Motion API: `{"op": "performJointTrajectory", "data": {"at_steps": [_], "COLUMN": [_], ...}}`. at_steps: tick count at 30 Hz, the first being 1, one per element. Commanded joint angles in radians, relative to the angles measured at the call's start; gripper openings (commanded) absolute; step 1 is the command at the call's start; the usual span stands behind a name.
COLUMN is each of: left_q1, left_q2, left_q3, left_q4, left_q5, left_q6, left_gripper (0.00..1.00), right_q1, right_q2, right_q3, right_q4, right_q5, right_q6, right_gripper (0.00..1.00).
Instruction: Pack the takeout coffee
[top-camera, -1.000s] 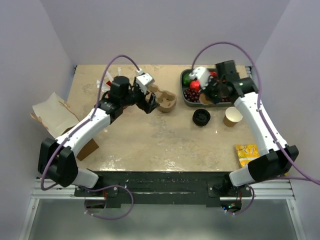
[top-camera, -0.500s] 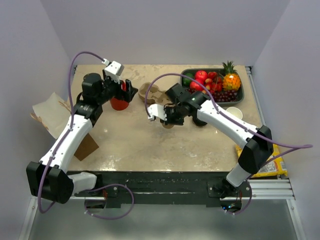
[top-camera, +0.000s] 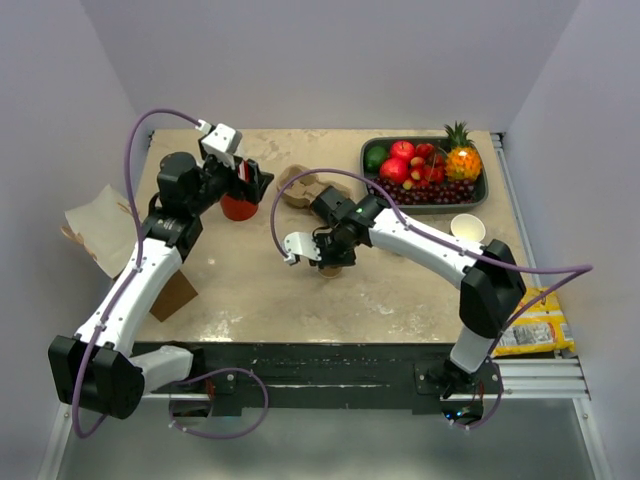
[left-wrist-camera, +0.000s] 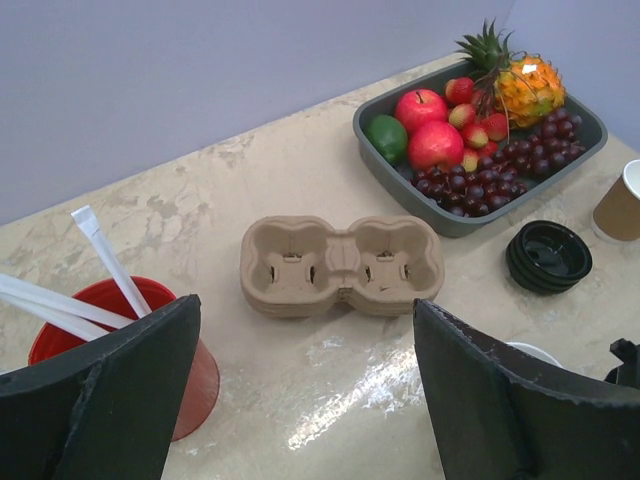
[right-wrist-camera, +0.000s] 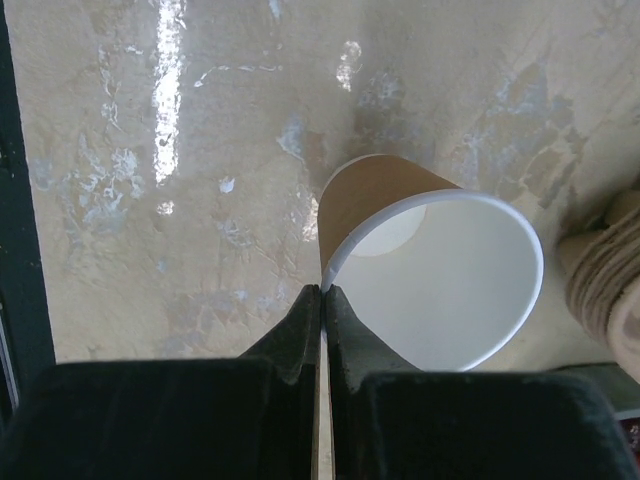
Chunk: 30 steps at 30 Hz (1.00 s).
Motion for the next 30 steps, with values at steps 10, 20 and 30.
{"op": "performJointTrajectory", "data": {"at_steps": [10, 20, 30], "left_q1": [-0.009, -0.006, -0.006], "left_q2": [0.003, 0.037, 0.130], "left_q3": [-0.021, 0.005, 0.059], "left_q4": [0.079, 0.079, 0.063], "left_q5": [0.010, 0.027, 0.072], "left_q6": [-0.007, -0.011, -0.004], "left_gripper": [0.92, 0.92, 0.93], "right_q1": [-0.003, -0.019, -0.269], "right_q2": [-0.030, -0.076, -0.131], "right_q3": [-0.071, 0.030, 0.125], "right_q4": [0.081, 0.012, 0.001], "right_q5": [0.060, 0.035, -0.086], "right_q6": [0.039, 0.082, 0.222], "right_gripper": [0.12, 0.35, 0.55]}}
